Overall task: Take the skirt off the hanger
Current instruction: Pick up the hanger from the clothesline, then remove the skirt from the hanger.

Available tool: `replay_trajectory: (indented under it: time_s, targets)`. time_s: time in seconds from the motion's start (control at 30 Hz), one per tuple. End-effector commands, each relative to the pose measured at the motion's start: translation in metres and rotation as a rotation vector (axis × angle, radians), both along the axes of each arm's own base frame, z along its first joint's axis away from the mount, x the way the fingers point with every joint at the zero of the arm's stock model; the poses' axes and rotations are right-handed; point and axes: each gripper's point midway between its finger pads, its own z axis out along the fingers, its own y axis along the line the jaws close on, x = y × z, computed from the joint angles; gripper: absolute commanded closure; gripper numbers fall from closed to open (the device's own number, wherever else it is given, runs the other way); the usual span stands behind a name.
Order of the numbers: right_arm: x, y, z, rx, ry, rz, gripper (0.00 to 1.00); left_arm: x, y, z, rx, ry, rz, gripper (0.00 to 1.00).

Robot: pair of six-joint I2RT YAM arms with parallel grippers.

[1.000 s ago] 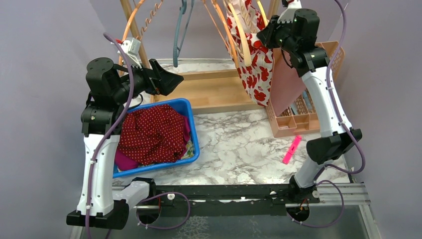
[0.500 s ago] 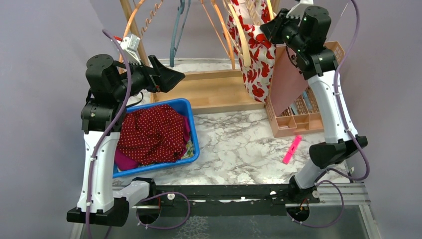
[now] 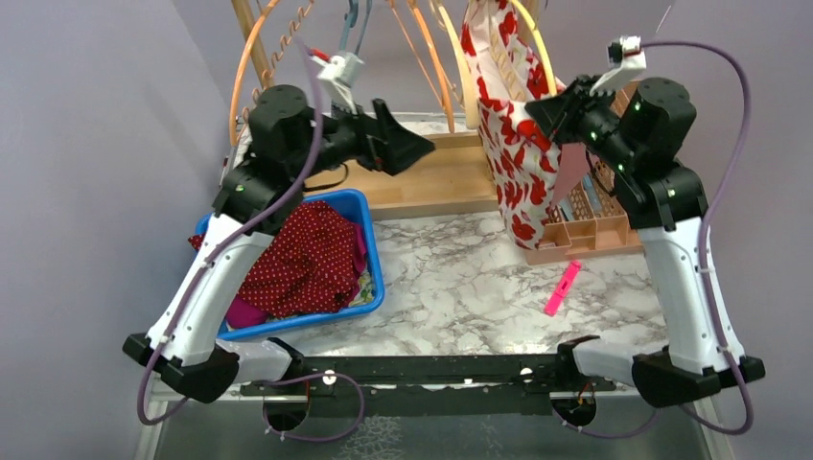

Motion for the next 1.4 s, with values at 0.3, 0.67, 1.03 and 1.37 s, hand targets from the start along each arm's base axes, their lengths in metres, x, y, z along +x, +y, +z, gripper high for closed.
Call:
replay_trajectory:
  time_s: [0.3,0.67,1.03,1.37]
  targets:
    - [-0.132,0.001,-0.107,-0.091,0.297,0.247,0.99,-0.012,-0.099,0.015,-0.050,-0.082,-0.105,0.05]
    - [-0.184,0.020,-0.106,-0.063,0.319,0.470,0.99,-0.008,-0.136,-0.010,0.045,-0.089,-0.067,0.10]
    - [-0.194,0.028,-0.091,-0.049,0.294,0.550,0.99,-0.011,-0.164,-0.030,0.112,-0.114,-0.038,0.27]
    - [-0.197,0.032,-0.087,-0.014,0.320,0.577,0.97,0.002,-0.155,-0.036,0.115,-0.103,0.069,0.92]
